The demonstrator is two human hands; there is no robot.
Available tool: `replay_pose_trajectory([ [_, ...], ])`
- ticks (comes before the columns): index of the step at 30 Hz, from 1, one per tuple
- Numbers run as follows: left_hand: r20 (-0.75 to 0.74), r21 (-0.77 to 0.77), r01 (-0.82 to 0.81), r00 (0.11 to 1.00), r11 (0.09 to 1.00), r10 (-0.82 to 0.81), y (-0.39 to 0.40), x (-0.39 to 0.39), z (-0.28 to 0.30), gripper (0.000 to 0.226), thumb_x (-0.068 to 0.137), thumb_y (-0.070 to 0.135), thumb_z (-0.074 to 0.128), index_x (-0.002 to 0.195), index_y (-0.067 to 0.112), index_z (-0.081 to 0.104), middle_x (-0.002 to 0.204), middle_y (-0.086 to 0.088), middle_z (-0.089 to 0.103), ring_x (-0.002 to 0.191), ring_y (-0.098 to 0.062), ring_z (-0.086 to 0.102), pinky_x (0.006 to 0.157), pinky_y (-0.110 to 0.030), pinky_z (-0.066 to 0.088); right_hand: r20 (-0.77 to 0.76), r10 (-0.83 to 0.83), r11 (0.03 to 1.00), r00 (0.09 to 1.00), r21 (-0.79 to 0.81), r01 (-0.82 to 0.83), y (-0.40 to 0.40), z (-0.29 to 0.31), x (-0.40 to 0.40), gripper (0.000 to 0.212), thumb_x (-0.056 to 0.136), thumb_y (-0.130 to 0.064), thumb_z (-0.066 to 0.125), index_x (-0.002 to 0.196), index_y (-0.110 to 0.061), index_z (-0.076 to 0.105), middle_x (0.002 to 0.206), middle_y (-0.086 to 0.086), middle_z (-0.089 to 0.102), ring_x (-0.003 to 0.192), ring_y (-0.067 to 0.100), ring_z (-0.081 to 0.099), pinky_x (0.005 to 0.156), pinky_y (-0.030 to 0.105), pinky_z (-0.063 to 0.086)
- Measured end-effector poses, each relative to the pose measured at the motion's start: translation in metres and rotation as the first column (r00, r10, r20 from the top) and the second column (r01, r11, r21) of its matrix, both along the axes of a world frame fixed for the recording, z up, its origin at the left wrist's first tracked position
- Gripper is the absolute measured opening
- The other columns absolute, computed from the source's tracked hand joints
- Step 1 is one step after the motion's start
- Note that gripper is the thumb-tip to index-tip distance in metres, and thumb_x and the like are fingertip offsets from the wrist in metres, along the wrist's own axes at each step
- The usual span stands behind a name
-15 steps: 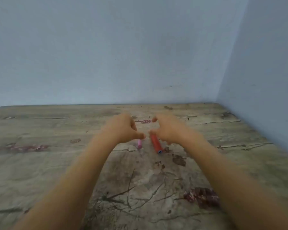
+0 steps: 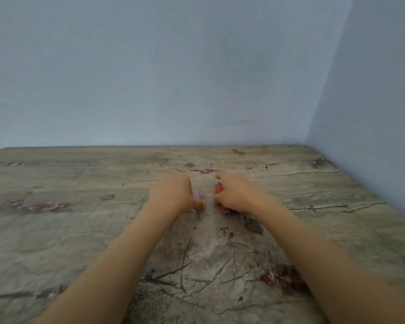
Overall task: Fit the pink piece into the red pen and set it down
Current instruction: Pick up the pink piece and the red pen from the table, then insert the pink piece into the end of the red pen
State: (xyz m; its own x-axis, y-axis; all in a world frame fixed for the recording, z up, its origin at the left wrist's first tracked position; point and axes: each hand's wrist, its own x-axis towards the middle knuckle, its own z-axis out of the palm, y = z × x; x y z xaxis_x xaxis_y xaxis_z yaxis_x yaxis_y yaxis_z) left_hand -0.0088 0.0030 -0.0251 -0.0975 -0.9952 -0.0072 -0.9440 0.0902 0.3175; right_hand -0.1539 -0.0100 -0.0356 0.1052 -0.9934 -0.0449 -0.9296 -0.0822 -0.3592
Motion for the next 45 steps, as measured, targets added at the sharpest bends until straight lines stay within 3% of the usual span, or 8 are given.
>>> replay_pose_trajectory([
  [3,-0.015,-0.009,-0.010,1.000,1.000,0.010,-0.001,0.003,-0.001,0.037,0.073,0.043,0.065,0.077,0.006,0.071,0.076,-0.009,0.065,0.083,-0.028,0.065,0.071,-0.035,0.050,0.080,-0.004,0.999,0.997,-0.035,0.007,-0.002,0.000,-0.001,0.058,0.079,-0.024,0.058,0.134,-0.016,0.040,0.126,0.016,0.057,0.096,0.031,0.060,0.072,0.039,0.053],
  [7,-0.013,-0.023,-0.033,0.999,0.999,0.032,-0.003,0.004,-0.003,0.041,0.074,0.046,0.063,0.078,0.006,0.071,0.081,-0.011,0.068,0.084,-0.029,0.065,0.074,-0.036,0.052,0.275,0.000,0.996,0.962,-0.083,0.023,-0.005,0.001,-0.004,0.063,0.083,-0.018,0.055,0.141,-0.021,0.032,0.120,0.018,0.063,0.079,0.031,0.062,0.070,0.038,0.054],
  [10,-0.002,-0.026,-0.041,0.999,0.999,0.041,-0.003,0.004,-0.002,0.042,0.075,0.048,0.061,0.079,0.007,0.071,0.081,-0.010,0.067,0.085,-0.029,0.064,0.076,-0.038,0.053,0.436,-0.014,0.994,0.900,-0.088,0.058,-0.007,0.001,-0.008,0.057,0.086,-0.017,0.051,0.140,-0.027,0.033,0.102,0.015,0.067,0.049,0.023,0.062,0.045,0.025,0.052],
  [14,-0.011,-0.024,-0.033,0.999,0.999,0.033,-0.004,0.006,-0.002,0.043,0.074,0.048,0.062,0.076,0.006,0.069,0.074,-0.010,0.063,0.085,-0.030,0.064,0.076,-0.040,0.053,0.659,-0.059,0.991,0.750,-0.053,0.125,-0.009,0.005,-0.012,0.060,0.090,-0.012,0.048,0.142,-0.029,0.024,0.106,0.021,0.063,0.030,0.011,0.056,0.029,0.018,0.037],
  [21,-0.258,-0.038,0.050,0.964,0.998,-0.058,-0.004,0.006,0.009,0.031,0.073,0.034,0.068,0.069,0.004,0.074,0.049,-0.004,0.048,0.044,-0.014,0.039,0.043,-0.023,0.029,0.873,-0.130,0.960,0.470,-0.008,0.281,-0.011,0.008,-0.019,0.044,0.091,-0.006,0.044,0.130,-0.023,0.030,0.065,0.016,0.062,0.027,0.011,0.049,0.029,0.019,0.031],
  [27,-0.364,-0.002,0.131,0.923,0.991,-0.123,-0.002,0.002,0.017,0.020,0.071,0.034,0.072,0.059,0.019,0.068,0.054,-0.003,0.054,0.057,-0.018,0.049,0.054,-0.028,0.038,0.951,-0.187,0.938,0.246,0.099,0.331,-0.014,0.011,-0.022,0.035,0.091,-0.005,0.044,0.121,-0.019,0.032,0.055,0.013,0.058,0.026,0.010,0.046,0.031,0.021,0.030],
  [39,-0.420,0.017,0.143,0.899,0.990,-0.123,0.002,-0.002,0.022,0.017,0.070,0.032,0.073,0.062,0.017,0.070,0.051,-0.001,0.051,0.060,-0.020,0.050,0.057,-0.031,0.041,0.975,-0.201,0.937,0.099,0.161,0.311,-0.013,0.010,-0.023,0.025,0.090,-0.002,0.046,0.110,-0.014,0.035,0.040,0.005,0.060,0.028,0.012,0.046,0.033,0.022,0.036],
  [45,-0.416,0.021,0.136,0.902,0.991,-0.115,0.002,-0.001,0.023,0.017,0.071,0.031,0.073,0.062,0.018,0.069,0.052,-0.002,0.051,0.061,-0.020,0.050,0.059,-0.031,0.040,0.971,-0.226,0.930,0.073,0.193,0.313,-0.014,0.011,-0.023,0.027,0.090,-0.001,0.046,0.113,-0.012,0.037,0.057,0.013,0.058,0.029,0.012,0.046,0.036,0.022,0.038],
])
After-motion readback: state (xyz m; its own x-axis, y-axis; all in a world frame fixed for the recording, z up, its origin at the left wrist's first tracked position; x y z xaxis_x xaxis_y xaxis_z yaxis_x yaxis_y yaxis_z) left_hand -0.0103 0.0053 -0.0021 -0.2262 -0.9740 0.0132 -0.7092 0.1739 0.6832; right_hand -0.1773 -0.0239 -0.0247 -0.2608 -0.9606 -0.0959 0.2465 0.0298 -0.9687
